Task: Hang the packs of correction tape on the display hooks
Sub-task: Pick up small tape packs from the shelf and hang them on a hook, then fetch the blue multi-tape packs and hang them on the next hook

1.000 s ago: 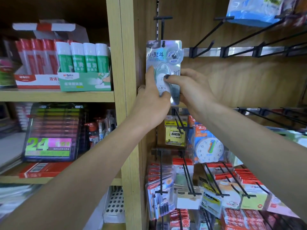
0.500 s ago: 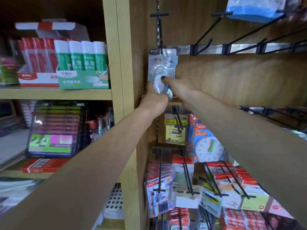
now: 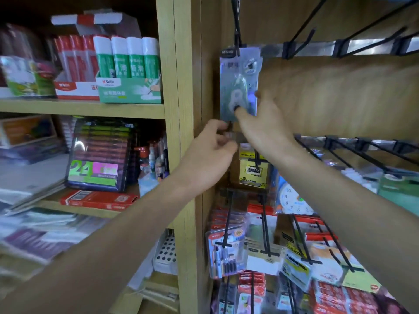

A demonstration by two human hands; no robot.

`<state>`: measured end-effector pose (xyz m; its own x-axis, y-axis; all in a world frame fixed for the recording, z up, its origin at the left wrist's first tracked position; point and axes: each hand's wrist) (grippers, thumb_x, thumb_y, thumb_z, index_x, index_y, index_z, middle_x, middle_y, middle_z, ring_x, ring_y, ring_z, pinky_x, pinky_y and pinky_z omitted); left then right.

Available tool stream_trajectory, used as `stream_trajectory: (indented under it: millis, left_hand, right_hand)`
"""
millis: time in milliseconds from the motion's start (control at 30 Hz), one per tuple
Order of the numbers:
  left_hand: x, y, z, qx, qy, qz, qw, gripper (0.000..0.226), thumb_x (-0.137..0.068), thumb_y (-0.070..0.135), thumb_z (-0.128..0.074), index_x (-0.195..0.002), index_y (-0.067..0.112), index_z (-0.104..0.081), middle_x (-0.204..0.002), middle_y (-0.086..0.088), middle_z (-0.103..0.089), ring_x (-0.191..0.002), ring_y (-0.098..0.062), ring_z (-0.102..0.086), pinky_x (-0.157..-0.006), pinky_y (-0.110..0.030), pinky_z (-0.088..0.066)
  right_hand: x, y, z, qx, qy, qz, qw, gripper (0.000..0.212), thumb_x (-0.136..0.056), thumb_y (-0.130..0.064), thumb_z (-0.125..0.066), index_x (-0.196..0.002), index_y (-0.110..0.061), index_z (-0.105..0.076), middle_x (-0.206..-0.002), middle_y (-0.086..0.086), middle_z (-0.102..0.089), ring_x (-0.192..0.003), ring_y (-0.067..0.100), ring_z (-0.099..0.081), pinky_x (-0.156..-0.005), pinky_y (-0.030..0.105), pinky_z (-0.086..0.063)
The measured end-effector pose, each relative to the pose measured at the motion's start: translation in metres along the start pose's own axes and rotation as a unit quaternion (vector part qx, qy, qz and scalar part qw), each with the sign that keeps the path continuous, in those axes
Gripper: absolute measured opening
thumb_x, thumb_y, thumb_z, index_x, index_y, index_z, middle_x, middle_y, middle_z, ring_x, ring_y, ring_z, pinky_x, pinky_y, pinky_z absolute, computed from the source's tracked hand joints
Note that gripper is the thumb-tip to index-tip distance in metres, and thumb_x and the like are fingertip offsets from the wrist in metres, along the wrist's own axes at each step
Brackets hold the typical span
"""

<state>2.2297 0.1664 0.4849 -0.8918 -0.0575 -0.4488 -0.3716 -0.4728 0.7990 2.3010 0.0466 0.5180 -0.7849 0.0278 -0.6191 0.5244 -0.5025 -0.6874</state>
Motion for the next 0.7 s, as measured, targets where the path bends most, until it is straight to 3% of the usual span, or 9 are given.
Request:
stream_trajectory:
  millis: [67,167,300,433,600,700]
  left_hand:
    - [0.021,-0.013,0.005,0.027,0.009,-0.024,0.999,0.022,-0.097,0.015,-0.059,-0.116,0.027,-0.059,-0.098,0.009,-0.07,-0.096,-0.013,-0.071,-0.094,-0.034,-0.056]
    - [0.054,-0.034,0.019,0.052,0.024,-0.039,0.998,0.02,-0.099,0.002,-0.059,-0.098,0.021,-0.065,-0.083,0.006,-0.07,-0.072,-0.01,-0.072,-0.076,-0.033,-0.062]
    - [0.095,-0.083,0.056,0.015,0.031,-0.02,0.999,0.011,-0.097,0.0,-0.057,-0.1,0.002,-0.068,-0.075,-0.003,-0.072,-0.063,-0.016,-0.067,-0.06,-0.032,-0.057]
    - [0.148,-0.164,0.099,-0.016,0.034,0.08,0.996,0.014,-0.1,0.002,-0.055,-0.105,-0.004,-0.067,-0.082,-0.018,-0.072,-0.069,-0.025,-0.071,-0.063,-0.035,-0.06]
    - [0.243,-0.308,0.151,-0.051,0.022,0.277,0.959,0.019,-0.102,0.001,-0.057,-0.091,0.012,-0.068,-0.071,0.003,-0.07,-0.057,-0.006,-0.065,-0.06,-0.029,-0.056]
    - [0.306,-0.392,0.175,-0.093,0.011,0.37,0.924,0.019,-0.099,0.005,-0.061,-0.085,0.017,-0.066,-0.067,0.003,-0.069,-0.061,-0.015,-0.066,-0.061,-0.034,-0.053]
  right_hand:
    - [0.024,-0.006,0.0,-0.021,0.032,0.061,0.997,0.048,-0.094,-0.036,-0.059,-0.137,-0.018,-0.049,-0.128,0.01,-0.058,-0.113,0.027,-0.06,-0.091,0.035,-0.048]
    - [0.068,-0.02,-0.01,-0.084,0.034,0.116,0.989,0.036,-0.091,-0.028,-0.061,-0.125,-0.018,-0.057,-0.122,0.007,-0.061,-0.108,0.02,-0.061,-0.099,0.041,-0.051]
    - [0.142,-0.033,-0.045,-0.141,-0.061,0.128,0.98,0.024,-0.09,-0.018,-0.063,-0.113,-0.019,-0.062,-0.103,-0.004,-0.065,-0.091,0.013,-0.062,-0.083,0.025,-0.053]
    - [0.218,-0.019,-0.122,-0.157,-0.254,0.025,0.954,0.014,-0.098,-0.016,-0.066,-0.109,-0.024,-0.06,-0.1,-0.01,-0.064,-0.086,0.006,-0.061,-0.071,0.016,-0.05]
    - [0.32,0.016,-0.253,-0.118,-0.381,-0.135,0.907,0.012,-0.1,-0.023,-0.064,-0.111,-0.024,-0.058,-0.096,-0.016,-0.06,-0.076,0.0,-0.059,-0.068,0.02,-0.042]
    - [0.388,0.035,-0.328,-0.078,-0.434,-0.188,0.877,0.013,-0.102,-0.023,-0.063,-0.111,-0.023,-0.053,-0.096,-0.012,-0.059,-0.075,-0.001,-0.056,-0.062,0.015,-0.039]
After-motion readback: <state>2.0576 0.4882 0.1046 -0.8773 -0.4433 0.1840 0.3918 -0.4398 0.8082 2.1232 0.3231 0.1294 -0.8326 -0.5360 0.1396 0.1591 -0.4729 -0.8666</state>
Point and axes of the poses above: each hand's wrist, its own x-axis away from the middle knuckle, its own z-axis out of the back of the hand, y = z × x
